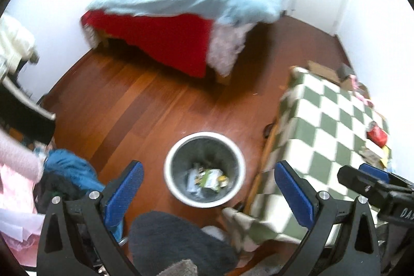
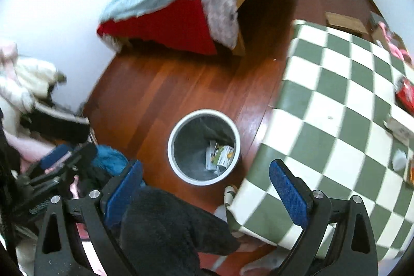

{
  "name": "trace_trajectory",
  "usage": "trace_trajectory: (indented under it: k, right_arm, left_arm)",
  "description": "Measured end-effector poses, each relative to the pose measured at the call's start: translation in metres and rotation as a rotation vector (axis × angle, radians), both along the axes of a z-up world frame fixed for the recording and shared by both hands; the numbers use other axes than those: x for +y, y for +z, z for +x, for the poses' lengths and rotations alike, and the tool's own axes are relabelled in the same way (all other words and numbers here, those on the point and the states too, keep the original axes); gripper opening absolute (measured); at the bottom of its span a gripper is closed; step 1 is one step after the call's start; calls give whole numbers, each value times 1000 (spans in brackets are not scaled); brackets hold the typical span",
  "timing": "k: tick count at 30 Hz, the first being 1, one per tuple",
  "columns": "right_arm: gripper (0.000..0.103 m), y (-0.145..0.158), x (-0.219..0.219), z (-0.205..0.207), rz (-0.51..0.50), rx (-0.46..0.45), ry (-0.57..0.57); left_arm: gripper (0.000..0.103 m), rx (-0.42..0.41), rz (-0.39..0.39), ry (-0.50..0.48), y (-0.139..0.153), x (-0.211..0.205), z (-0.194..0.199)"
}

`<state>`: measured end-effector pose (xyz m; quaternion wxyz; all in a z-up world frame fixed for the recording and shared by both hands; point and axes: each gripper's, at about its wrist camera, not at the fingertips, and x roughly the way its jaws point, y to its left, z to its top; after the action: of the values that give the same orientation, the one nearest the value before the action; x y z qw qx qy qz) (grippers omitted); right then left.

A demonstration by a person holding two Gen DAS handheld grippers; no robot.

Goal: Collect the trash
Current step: 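Return both tools to the table and grasp the milk carton and white box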

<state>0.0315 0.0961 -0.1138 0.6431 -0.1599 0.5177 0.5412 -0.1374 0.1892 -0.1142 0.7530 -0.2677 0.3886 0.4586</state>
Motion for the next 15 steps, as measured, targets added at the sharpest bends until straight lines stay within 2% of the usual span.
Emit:
trace_trajectory:
  k: [3,6,11,15]
  right_arm:
    - [99,12,-38,44,28,18,-102]
    - [99,11,-83,100,12,-3,-242]
    - [99,-16,-166,204,-82,-29,-491]
    - [99,-52,-229,298,-179,-22,-673]
  left_arm:
    - [103,-11,-5,-78,-2,-17,47]
    - [103,-9,-36,-158,-19,-30,104]
    - [103,19,-87,-283,-60,-61,211]
    - [103,49,-102,-419,-79,-94,294]
